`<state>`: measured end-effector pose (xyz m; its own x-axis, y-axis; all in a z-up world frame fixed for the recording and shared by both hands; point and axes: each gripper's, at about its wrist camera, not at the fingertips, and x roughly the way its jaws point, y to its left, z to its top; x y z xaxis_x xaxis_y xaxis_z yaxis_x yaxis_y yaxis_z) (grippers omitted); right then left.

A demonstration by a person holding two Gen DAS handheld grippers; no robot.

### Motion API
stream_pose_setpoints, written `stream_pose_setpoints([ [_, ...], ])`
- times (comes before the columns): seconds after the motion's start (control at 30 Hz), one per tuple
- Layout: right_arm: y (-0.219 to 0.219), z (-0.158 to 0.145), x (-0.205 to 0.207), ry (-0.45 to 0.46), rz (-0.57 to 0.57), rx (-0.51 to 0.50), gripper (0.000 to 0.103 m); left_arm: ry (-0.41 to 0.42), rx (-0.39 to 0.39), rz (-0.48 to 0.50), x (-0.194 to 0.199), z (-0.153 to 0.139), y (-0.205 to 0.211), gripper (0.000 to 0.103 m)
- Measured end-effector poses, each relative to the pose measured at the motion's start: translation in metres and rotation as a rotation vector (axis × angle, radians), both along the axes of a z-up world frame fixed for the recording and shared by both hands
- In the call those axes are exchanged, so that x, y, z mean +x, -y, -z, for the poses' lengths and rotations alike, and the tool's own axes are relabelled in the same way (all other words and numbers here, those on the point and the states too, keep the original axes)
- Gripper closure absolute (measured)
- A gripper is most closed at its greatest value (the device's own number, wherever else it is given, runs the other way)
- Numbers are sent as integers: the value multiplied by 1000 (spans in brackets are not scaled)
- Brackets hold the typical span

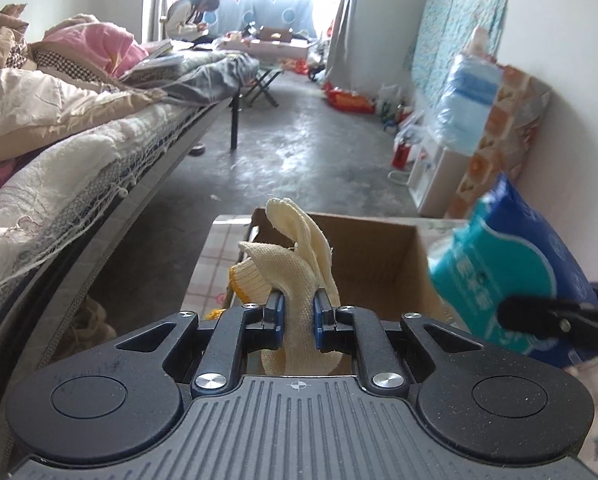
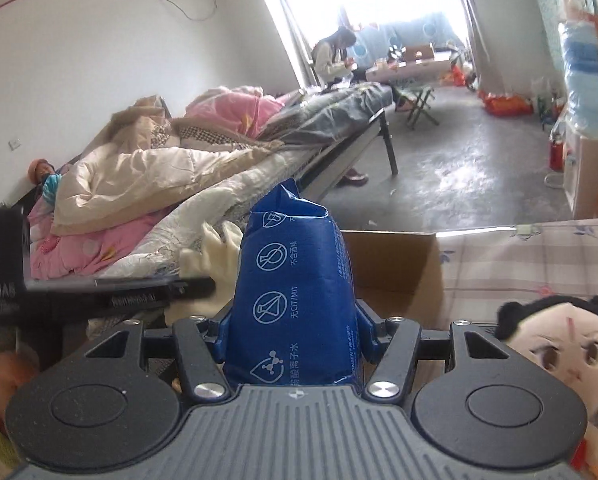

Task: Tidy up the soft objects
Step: 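Lower the blue tissue packet into the box and open the right gripper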

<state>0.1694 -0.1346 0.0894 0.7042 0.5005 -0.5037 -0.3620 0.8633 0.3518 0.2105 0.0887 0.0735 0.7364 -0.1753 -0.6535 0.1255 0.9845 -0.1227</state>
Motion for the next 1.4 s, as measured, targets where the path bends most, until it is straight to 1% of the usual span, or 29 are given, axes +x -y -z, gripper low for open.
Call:
stream_pose_setpoints([
  [0.1,-19,7,42,-69,9,-14,42,-44,38,3,23,16,1,91],
  [0.27,-42,38,111,-224,51,-39,42,-122,89,40,54,43,8,91],
  [0.4,-55,60,145,-303,86,-63,42,-163,96,73,70,55,14,91],
  [0.47,-61,66,158,-326,99,-78,42,-166,121,85,74,58,19,91],
  [0.6,-73,76,178,-350,130,-125,42,-184,136,91,80,61,22,91],
  [0.8,-79,88,194,-382,156,-176,42,-173,192,68,79,62,27,90],
  [0.97,-88,97,203,-383,165,-227,42,-195,174,46,82,67,23,90],
  [1.13,-92,108,210,-407,145,-240,42,-211,151,36,83,69,21,91],
  [1.3,-93,105,206,-358,152,-286,41,-217,138,30,83,70,20,91],
  [1.4,-89,97,203,-339,147,-278,41,-208,126,30,82,67,20,91],
])
